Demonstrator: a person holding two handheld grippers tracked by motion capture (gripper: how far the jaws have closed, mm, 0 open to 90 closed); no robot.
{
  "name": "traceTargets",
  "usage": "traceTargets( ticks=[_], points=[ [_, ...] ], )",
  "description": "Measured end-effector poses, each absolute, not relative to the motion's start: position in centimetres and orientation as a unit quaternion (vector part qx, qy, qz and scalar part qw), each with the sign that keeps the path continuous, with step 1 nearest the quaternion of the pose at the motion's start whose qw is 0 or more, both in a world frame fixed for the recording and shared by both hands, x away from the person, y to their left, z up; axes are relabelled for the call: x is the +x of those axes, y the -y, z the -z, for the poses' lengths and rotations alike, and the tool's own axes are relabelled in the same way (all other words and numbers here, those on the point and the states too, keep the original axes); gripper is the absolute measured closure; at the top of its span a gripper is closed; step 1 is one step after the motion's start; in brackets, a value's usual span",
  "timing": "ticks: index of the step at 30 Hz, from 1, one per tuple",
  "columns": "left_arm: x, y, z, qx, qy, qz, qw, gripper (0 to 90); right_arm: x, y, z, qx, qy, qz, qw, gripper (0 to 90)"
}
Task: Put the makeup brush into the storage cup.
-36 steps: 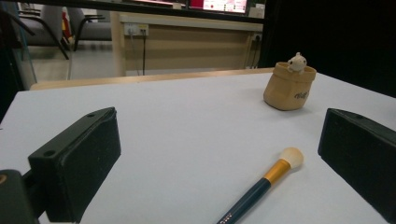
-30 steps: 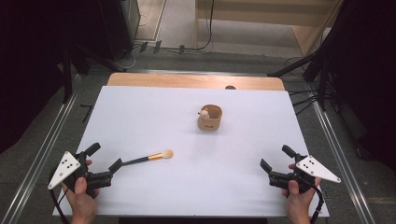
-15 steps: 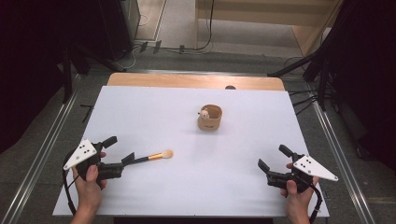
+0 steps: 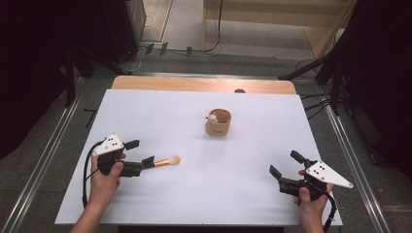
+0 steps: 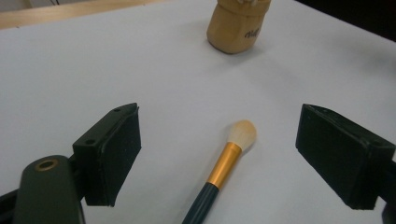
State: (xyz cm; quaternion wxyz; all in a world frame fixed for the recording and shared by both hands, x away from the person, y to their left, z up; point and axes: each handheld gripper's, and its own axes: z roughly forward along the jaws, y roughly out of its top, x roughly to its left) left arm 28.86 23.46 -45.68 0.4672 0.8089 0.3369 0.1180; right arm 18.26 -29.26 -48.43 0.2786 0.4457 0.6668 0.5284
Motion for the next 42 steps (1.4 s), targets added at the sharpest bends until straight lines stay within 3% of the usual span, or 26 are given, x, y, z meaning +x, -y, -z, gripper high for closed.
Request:
traceTargets(
  ticks=[8, 21, 42],
  points=[
    [30.0, -21.6, 45.9, 0.848, -0.329, -0.095, 0.404, 20.6, 18.4, 28.9, 48.4, 0.435, -0.678, -0.523, 0.279, 8.9],
    [31.7, -19.9, 45.9, 0.909, -0.307, -0.035, 0.280, 40.5, 18.5, 28.8, 48.6, 0.436, -0.683, -0.518, 0.274, 10.2],
    [33.3, -16.2, 46.5, 0.959, -0.248, -0.018, 0.133, 66.5, 18.5, 28.7, 48.7, 0.435, -0.686, -0.514, 0.274, 12.5]
  ],
)
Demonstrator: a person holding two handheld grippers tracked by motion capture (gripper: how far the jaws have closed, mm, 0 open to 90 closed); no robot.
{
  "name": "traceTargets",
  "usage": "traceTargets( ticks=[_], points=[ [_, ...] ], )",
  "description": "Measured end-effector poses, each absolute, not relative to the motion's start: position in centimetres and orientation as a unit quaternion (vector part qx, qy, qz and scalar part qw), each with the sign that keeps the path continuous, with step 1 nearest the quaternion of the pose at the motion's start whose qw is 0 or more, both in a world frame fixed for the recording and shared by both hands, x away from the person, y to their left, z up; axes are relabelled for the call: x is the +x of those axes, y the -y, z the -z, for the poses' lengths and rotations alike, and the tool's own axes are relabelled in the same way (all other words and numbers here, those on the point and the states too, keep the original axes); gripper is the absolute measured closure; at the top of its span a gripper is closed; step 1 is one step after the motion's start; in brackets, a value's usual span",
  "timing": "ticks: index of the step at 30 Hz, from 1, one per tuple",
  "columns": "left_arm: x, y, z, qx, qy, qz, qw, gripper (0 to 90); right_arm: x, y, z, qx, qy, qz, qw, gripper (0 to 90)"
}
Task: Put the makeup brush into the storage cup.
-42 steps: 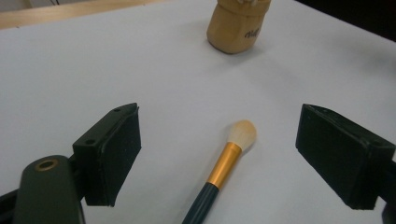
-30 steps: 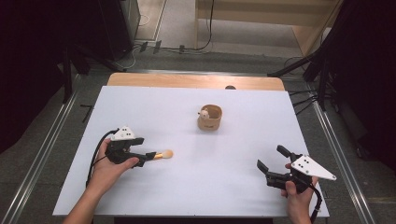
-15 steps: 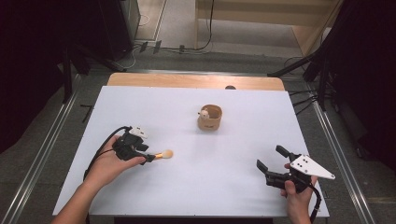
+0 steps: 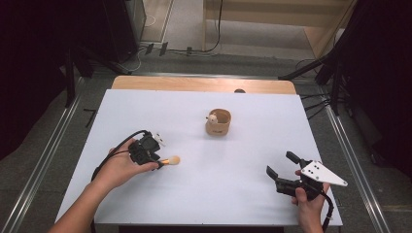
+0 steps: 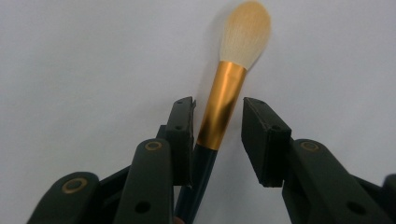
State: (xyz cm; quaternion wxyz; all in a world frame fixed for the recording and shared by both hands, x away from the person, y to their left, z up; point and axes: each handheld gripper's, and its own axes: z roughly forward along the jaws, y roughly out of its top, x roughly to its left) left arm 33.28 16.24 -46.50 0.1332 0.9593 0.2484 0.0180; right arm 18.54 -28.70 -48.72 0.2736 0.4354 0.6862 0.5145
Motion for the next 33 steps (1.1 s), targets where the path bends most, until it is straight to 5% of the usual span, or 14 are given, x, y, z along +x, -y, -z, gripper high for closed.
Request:
traceTargets(
  ticks=[11, 17, 33],
  points=[
    [33.6, -15.1, 46.7, 0.971, -0.224, -0.019, 0.087, 68.0, 18.6, 28.7, 48.8, 0.436, -0.687, -0.513, 0.274, 13.2],
    [33.8, -15.0, 46.7, 0.973, -0.215, -0.021, 0.078, 78.0, 18.6, 28.5, 48.8, 0.434, -0.690, -0.512, 0.272, 13.2],
    [34.4, -16.5, 45.4, 0.959, -0.242, -0.031, 0.143, 78.3, 18.5, 28.6, 48.8, 0.435, -0.690, -0.512, 0.271, 13.2]
  ],
)
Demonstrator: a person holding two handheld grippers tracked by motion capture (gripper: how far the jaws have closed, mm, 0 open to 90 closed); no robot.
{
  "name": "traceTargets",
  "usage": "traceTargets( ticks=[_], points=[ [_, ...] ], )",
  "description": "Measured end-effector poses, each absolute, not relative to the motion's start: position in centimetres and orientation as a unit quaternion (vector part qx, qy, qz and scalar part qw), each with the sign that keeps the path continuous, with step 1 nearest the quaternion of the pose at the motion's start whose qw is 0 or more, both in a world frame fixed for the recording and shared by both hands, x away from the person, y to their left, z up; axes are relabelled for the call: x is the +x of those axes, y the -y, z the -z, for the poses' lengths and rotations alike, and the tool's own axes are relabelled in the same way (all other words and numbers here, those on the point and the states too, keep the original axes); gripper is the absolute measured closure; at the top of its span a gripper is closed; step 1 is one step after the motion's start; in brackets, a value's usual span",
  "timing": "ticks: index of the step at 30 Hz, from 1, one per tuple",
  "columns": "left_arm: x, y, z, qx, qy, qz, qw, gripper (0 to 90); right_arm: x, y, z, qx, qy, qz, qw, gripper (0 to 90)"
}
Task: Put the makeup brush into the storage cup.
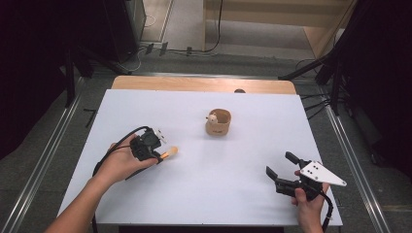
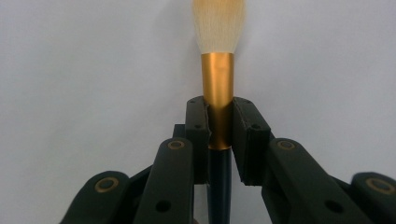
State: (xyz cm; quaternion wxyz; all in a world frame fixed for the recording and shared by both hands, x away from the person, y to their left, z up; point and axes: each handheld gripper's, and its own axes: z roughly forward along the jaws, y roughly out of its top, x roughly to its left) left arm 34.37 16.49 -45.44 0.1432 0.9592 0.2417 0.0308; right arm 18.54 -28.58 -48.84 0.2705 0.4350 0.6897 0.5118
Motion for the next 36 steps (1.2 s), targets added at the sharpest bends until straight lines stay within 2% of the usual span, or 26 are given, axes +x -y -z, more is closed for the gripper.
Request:
traceTargets(
  ticks=[12, 24, 36],
  points=[
    [35.4, -17.4, 43.6, 0.932, -0.267, -0.024, 0.246, 78.4, 18.5, 28.6, 48.9, 0.431, -0.691, -0.514, 0.271, 13.2],
    [36.0, -17.5, 41.7, 0.886, -0.297, -0.062, 0.350, 78.5, 18.5, 28.6, 49.0, 0.433, -0.690, -0.514, 0.270, 13.2],
    [36.7, -17.0, 41.3, 0.834, -0.311, -0.086, 0.447, 78.5, 18.6, 28.6, 49.1, 0.434, -0.691, -0.512, 0.267, 13.3]
  ],
)
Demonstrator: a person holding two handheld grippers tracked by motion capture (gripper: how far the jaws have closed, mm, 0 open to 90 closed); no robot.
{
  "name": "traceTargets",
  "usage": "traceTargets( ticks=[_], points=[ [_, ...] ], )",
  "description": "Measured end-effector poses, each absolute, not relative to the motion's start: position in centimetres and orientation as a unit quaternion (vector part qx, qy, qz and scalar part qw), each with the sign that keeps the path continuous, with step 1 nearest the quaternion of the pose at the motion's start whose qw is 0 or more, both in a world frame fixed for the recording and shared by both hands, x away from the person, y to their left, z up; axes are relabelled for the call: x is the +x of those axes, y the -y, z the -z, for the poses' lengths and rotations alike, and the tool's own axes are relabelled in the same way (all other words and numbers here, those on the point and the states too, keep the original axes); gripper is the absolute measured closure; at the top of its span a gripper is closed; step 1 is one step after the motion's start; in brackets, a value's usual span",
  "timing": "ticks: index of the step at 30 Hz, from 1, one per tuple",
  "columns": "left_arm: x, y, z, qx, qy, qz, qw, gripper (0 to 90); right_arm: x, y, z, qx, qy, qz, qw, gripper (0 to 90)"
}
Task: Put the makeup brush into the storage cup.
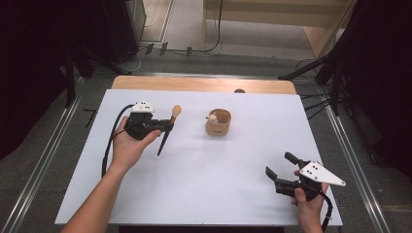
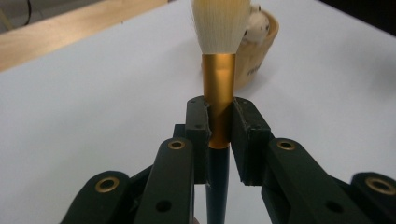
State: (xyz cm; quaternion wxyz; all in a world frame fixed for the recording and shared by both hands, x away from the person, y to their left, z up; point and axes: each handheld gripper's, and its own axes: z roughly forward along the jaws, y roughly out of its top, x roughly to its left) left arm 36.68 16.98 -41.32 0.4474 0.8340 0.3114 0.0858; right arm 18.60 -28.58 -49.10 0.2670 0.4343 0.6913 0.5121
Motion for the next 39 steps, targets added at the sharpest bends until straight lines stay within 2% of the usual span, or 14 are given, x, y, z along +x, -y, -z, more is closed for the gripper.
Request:
traceTargets(
  ticks=[12, 24, 39],
  points=[
    [37.4, -15.4, 41.1, 0.787, -0.303, -0.097, 0.528, 78.5, 18.7, 28.5, 49.2, 0.431, -0.693, -0.512, 0.267, 13.4],
    [37.7, -14.7, 40.9, 0.757, -0.302, -0.128, 0.565, 78.5, 18.7, 28.7, 49.3, 0.431, -0.692, -0.516, 0.265, 13.4],
    [38.5, -13.6, 40.2, 0.731, -0.288, -0.129, 0.605, 78.5, 18.6, 29.0, 49.4, 0.434, -0.684, -0.526, 0.259, 13.5]
  ],
)
